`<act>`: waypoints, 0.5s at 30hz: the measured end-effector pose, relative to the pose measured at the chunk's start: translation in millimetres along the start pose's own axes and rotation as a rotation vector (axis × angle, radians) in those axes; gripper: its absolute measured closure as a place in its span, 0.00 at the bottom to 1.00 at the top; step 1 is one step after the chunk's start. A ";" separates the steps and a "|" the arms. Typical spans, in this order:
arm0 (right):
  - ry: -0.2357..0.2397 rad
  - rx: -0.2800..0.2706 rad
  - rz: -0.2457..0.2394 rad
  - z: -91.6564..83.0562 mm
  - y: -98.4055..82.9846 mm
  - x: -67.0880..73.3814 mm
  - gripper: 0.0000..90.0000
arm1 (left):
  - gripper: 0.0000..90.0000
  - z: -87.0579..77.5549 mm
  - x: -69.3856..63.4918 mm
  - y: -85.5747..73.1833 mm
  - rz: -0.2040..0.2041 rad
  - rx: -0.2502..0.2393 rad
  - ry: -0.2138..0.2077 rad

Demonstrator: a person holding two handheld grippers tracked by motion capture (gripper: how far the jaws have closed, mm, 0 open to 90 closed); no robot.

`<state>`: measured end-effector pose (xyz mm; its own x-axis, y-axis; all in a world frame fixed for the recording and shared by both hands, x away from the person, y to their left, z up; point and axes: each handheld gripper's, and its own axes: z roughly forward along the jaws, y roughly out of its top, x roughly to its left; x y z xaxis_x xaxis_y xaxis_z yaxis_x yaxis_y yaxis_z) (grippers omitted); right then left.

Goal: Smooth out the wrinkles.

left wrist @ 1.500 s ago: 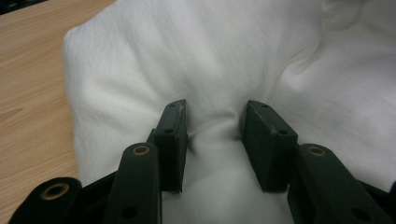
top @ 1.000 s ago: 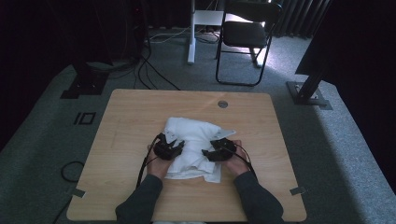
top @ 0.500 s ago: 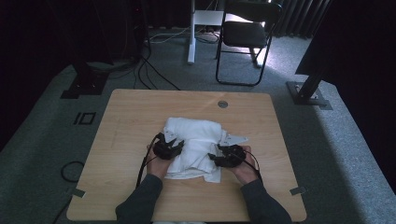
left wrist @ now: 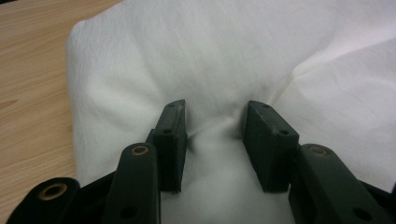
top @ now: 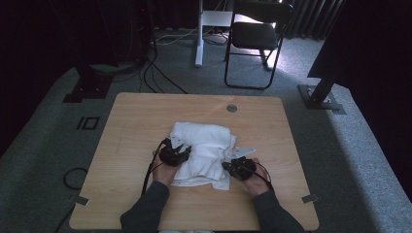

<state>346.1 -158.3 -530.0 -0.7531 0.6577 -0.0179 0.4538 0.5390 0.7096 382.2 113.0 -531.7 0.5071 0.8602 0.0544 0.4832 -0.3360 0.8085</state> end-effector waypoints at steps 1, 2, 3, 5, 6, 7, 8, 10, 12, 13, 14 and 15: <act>-0.010 0.019 0.015 -4.5 -11.2 -5.0 1.00 | 0.66 0.0 -0.2 0.0 0.000 0.000 0.001; -0.010 0.019 0.015 -4.5 -11.2 -5.0 1.00 | 0.66 0.1 -0.4 0.1 0.000 0.000 0.003; -0.019 0.019 0.029 -7.2 -15.2 -6.1 0.99 | 0.66 0.2 -0.8 0.1 0.001 0.000 0.005; -0.016 -0.057 0.067 -16.7 -15.7 -6.0 0.78 | 0.66 0.5 -1.5 0.3 0.000 0.000 0.010; -0.016 -0.057 0.067 -16.7 -15.7 -6.0 0.78 | 0.66 0.6 -1.6 0.4 -0.001 0.001 0.011; -0.001 -0.121 0.062 -20.3 -8.7 -1.4 0.73 | 0.66 0.6 -1.6 0.4 -0.001 0.001 0.012; 0.002 -0.139 0.053 -19.6 -4.0 2.0 0.70 | 0.66 0.6 -1.6 0.3 -0.001 0.000 0.011; 0.000 -0.144 0.040 -16.8 1.2 5.3 0.65 | 0.66 0.6 -1.4 0.3 -0.001 0.000 0.010; 0.007 -0.130 0.017 -5.4 10.4 8.4 0.61 | 0.66 0.6 -1.2 0.2 0.000 -0.001 0.010; -0.002 -0.085 0.008 11.1 15.8 8.4 0.66 | 0.66 0.5 -1.3 0.0 0.002 -0.001 0.010; -0.002 -0.085 0.008 11.1 15.8 8.4 0.66 | 0.66 0.5 -1.3 0.0 0.002 -0.001 0.010; 0.020 -0.064 0.013 17.6 16.5 7.6 0.84 | 0.66 0.4 -1.3 -0.1 0.005 0.000 0.010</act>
<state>356.3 -135.2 -530.8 -0.7572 0.6532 0.0049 0.4324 0.4955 0.7533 381.8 111.7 -532.1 0.5023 0.8623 0.0643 0.4803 -0.3401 0.8085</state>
